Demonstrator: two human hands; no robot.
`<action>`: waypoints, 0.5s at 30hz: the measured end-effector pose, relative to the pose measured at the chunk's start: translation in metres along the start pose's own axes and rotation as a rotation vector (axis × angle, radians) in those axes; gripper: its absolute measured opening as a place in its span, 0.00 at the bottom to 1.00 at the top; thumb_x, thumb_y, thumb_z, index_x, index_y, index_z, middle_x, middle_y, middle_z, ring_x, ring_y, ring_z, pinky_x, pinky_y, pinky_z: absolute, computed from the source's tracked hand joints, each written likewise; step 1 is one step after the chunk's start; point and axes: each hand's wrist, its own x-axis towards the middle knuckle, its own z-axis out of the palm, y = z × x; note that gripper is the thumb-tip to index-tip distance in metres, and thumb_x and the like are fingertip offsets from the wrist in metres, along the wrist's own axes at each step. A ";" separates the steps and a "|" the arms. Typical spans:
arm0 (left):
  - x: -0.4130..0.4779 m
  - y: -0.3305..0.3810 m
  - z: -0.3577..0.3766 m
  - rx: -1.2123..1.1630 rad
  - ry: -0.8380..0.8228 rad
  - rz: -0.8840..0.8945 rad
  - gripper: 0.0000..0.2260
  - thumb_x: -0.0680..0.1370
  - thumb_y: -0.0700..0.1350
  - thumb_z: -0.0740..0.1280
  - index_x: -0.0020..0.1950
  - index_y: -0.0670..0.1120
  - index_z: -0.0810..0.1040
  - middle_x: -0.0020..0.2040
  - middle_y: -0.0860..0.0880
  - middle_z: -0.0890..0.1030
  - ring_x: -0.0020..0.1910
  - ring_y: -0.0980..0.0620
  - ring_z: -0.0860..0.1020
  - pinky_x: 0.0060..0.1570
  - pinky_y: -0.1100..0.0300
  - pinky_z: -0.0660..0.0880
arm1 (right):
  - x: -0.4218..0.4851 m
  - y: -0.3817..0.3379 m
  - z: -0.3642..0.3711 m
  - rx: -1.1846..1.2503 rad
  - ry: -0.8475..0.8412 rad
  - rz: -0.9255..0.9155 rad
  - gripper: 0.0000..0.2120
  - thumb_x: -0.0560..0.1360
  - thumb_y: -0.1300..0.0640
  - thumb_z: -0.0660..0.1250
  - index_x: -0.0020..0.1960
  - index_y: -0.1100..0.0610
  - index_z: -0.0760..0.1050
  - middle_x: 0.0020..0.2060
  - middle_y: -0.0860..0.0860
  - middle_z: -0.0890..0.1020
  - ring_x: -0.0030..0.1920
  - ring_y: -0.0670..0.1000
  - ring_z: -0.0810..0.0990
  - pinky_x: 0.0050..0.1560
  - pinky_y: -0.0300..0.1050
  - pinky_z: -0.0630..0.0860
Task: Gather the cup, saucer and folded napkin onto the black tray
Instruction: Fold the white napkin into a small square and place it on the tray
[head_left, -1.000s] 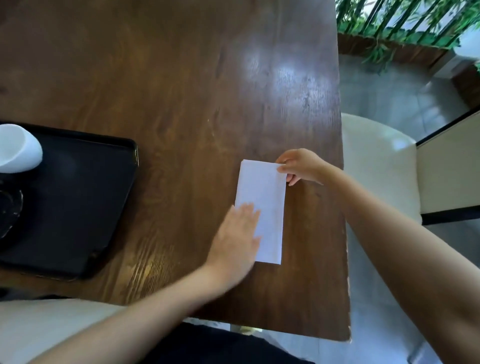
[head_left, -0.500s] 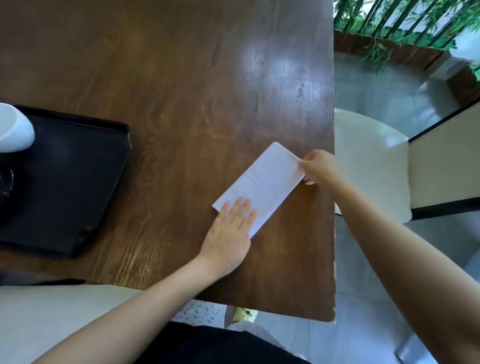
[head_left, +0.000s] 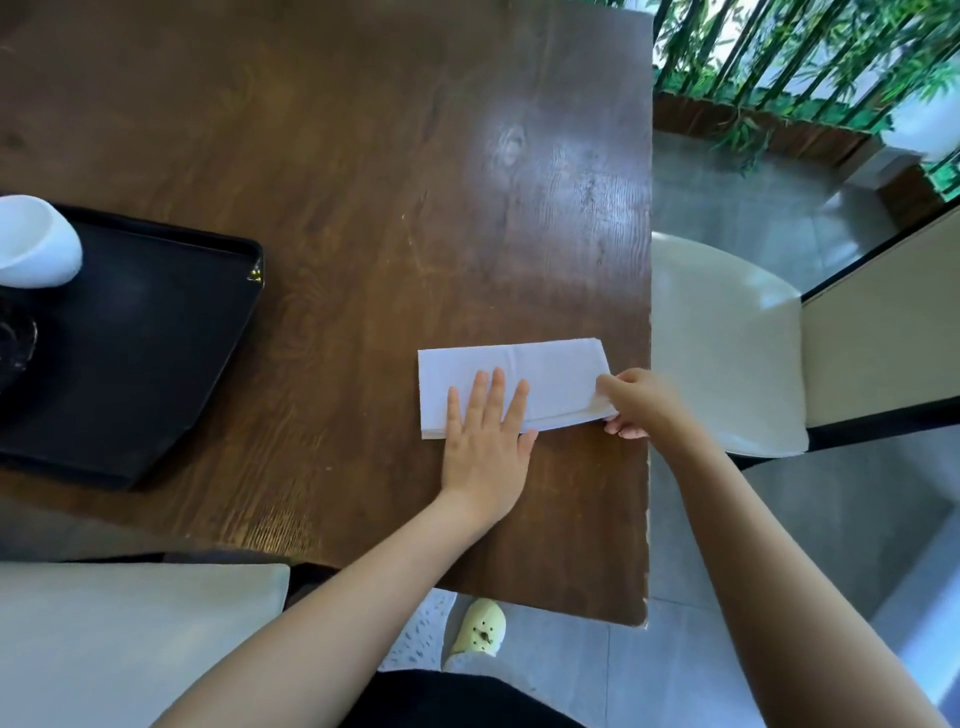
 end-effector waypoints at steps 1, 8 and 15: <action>0.000 0.000 0.005 0.024 -0.018 -0.003 0.28 0.80 0.59 0.44 0.76 0.50 0.38 0.78 0.45 0.41 0.75 0.43 0.38 0.69 0.44 0.32 | -0.001 0.001 0.000 0.027 -0.018 0.005 0.11 0.72 0.51 0.60 0.45 0.56 0.77 0.29 0.53 0.81 0.22 0.46 0.79 0.25 0.35 0.76; 0.000 -0.005 0.008 0.018 -0.052 0.027 0.28 0.80 0.59 0.42 0.75 0.49 0.37 0.77 0.47 0.39 0.74 0.46 0.34 0.69 0.45 0.30 | 0.005 -0.002 0.005 0.131 0.103 -0.180 0.11 0.75 0.54 0.62 0.48 0.61 0.78 0.39 0.50 0.76 0.39 0.50 0.74 0.30 0.40 0.71; -0.020 -0.034 0.003 -0.018 -0.006 -0.182 0.28 0.80 0.56 0.43 0.74 0.45 0.37 0.77 0.45 0.40 0.75 0.45 0.38 0.71 0.48 0.34 | -0.005 -0.006 0.006 0.188 0.210 -0.321 0.04 0.74 0.54 0.63 0.45 0.53 0.75 0.36 0.44 0.77 0.37 0.45 0.75 0.25 0.38 0.71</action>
